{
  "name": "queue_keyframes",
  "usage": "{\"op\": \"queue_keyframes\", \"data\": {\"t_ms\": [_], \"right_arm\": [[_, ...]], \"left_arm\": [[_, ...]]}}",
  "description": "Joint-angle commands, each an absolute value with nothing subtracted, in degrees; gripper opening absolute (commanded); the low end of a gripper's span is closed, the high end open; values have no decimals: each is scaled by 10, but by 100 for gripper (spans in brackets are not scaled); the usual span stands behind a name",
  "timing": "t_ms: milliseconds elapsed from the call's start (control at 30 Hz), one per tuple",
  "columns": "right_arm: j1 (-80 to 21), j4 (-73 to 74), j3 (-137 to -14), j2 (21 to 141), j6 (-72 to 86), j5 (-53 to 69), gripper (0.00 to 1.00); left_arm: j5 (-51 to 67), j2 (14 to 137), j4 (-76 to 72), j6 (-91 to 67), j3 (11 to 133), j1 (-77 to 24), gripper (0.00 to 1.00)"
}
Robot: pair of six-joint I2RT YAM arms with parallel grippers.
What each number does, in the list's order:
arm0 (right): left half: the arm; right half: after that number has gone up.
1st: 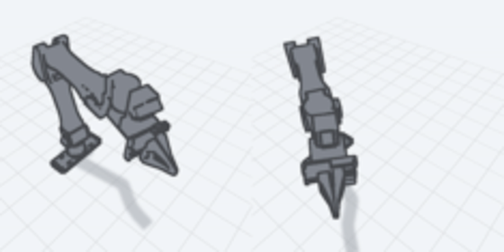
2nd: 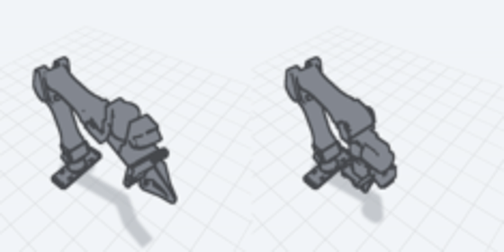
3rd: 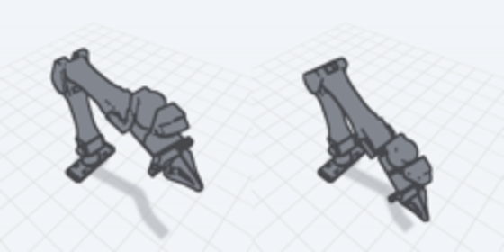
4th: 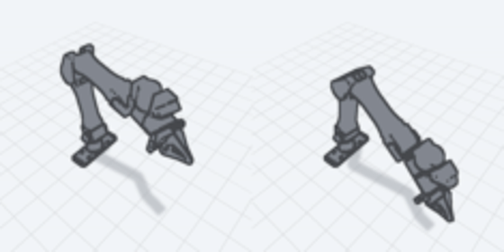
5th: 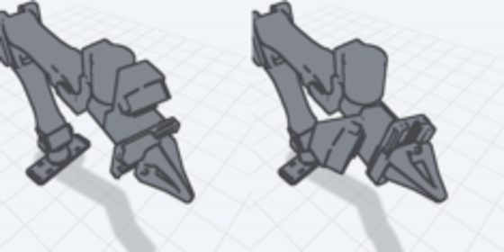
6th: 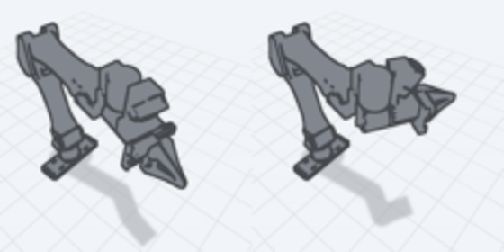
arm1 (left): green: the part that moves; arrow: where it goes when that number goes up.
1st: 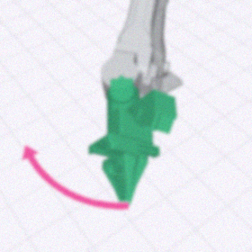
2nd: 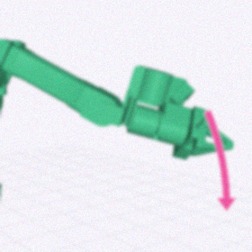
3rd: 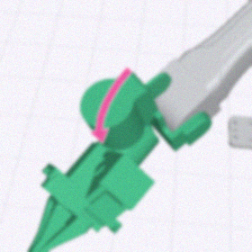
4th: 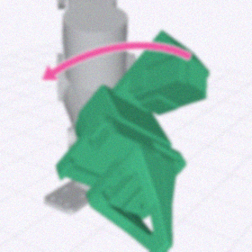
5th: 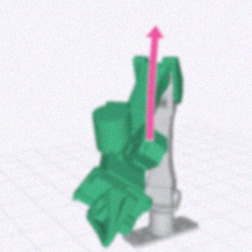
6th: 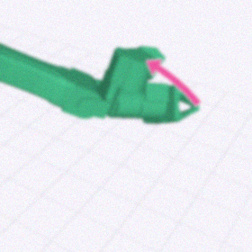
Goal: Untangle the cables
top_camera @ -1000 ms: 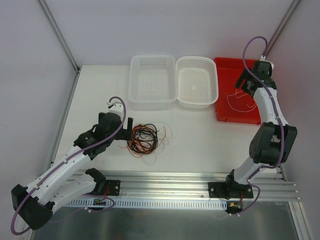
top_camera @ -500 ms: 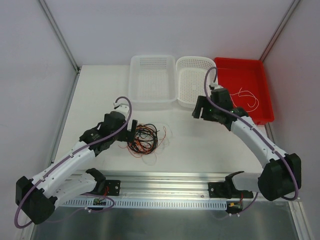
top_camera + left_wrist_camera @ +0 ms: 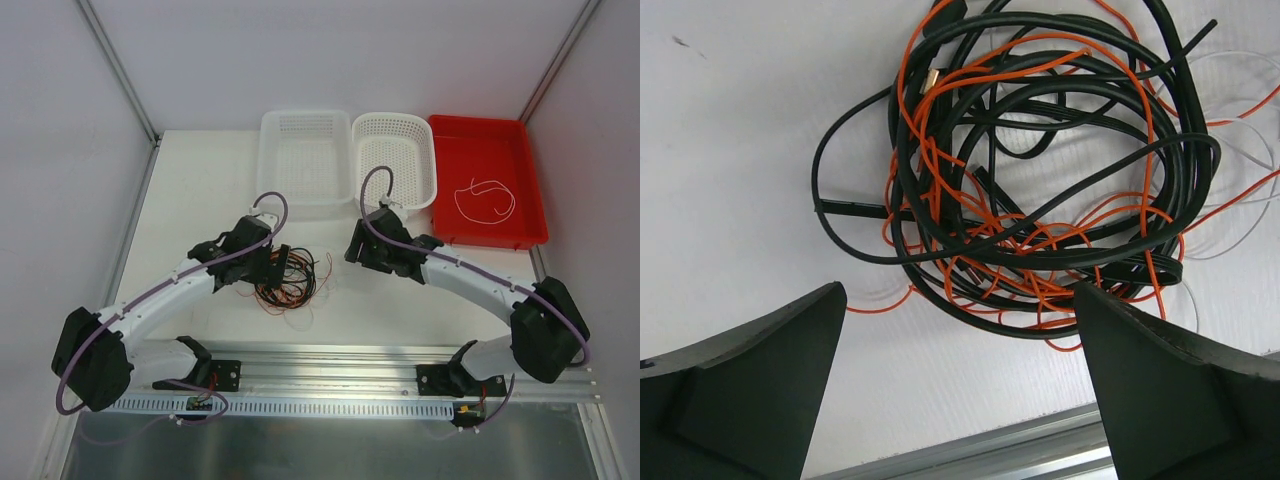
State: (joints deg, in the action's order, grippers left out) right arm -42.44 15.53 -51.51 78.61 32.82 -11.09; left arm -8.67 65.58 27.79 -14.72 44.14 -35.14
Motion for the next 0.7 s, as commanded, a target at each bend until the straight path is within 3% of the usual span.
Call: {"op": "queue_keyframes", "data": {"t_ms": [0,200,300,400,433,533,667], "right_arm": [[-450,125,-521,826,400,-143,68],[-480,98,-524,879,427,-134,62],[-490,102,-530,897,428,-134,54],[-494,121,-528,890,426,-148,33],[-494,129,-528,885,418,-163,21],[-497,181,-542,853,380,-209,3],[-502,249,-569,787,323,-261,1]], "left_arm": [[-62,681,275,-166,470,-345,99],[-45,718,273,-167,477,-345,99],[-44,729,273,-168,478,-345,99],[-48,739,273,-168,478,-345,99],[-51,743,273,-167,478,-345,99],[-54,758,279,-169,478,-345,99],[-55,786,294,-171,489,-345,99]]}}
